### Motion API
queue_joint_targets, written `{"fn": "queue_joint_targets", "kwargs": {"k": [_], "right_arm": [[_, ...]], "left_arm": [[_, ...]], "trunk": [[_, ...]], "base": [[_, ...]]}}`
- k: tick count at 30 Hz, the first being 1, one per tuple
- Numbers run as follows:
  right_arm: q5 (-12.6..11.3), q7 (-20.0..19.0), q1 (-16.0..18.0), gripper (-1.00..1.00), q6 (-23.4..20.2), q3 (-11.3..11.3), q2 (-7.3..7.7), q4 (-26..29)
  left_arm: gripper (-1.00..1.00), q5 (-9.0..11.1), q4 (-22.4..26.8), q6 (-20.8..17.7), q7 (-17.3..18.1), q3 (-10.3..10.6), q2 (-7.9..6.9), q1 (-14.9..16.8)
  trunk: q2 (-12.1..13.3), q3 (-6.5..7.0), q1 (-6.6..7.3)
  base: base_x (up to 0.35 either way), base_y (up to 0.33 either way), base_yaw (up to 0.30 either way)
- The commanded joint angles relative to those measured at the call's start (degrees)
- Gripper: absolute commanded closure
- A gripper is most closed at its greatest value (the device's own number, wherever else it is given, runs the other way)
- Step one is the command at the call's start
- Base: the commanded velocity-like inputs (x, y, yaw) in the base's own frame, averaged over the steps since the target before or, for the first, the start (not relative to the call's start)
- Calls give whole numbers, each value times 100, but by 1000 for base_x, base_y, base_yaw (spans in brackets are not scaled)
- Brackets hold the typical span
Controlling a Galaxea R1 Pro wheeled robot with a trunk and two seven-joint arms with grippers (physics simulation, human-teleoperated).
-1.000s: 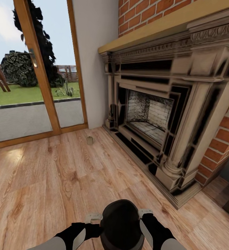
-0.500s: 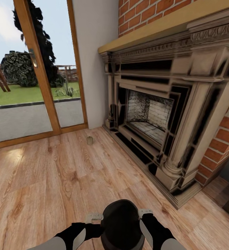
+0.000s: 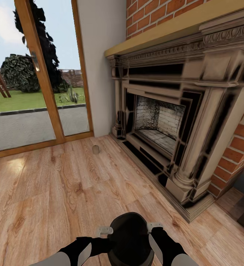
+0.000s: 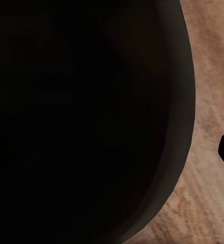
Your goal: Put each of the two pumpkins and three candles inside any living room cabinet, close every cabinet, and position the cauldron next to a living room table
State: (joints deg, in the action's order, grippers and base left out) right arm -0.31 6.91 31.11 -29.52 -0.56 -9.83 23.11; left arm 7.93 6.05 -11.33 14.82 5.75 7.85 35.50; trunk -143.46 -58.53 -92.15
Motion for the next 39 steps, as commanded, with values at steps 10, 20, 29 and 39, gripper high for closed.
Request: {"fn": "queue_joint_targets", "kwargs": {"k": [10, 20, 29, 39], "right_arm": [[-5, 21, 1, -100, -32, -5, -1, 9], [-5, 21, 1, -100, -32, -5, -1, 9], [-5, 22, 1, -100, -32, -5, -1, 9], [-5, 21, 1, -100, -31, -7, -1, 9]], "left_arm": [[-100, 60, 10, -29, -33, 49, -3, 1], [-100, 60, 10, -25, -45, 47, -3, 1], [-100, 60, 10, -18, -100, 47, -2, 1], [-100, 60, 10, -18, -111, 49, -3, -7]], "trunk": [[-2, -5, 1], [-2, -5, 1], [-2, -5, 1], [-2, -5, 1]], "base": [[27, -7, 0], [50, -19, 0], [39, -1, 0], [2, 0, 0]]}}
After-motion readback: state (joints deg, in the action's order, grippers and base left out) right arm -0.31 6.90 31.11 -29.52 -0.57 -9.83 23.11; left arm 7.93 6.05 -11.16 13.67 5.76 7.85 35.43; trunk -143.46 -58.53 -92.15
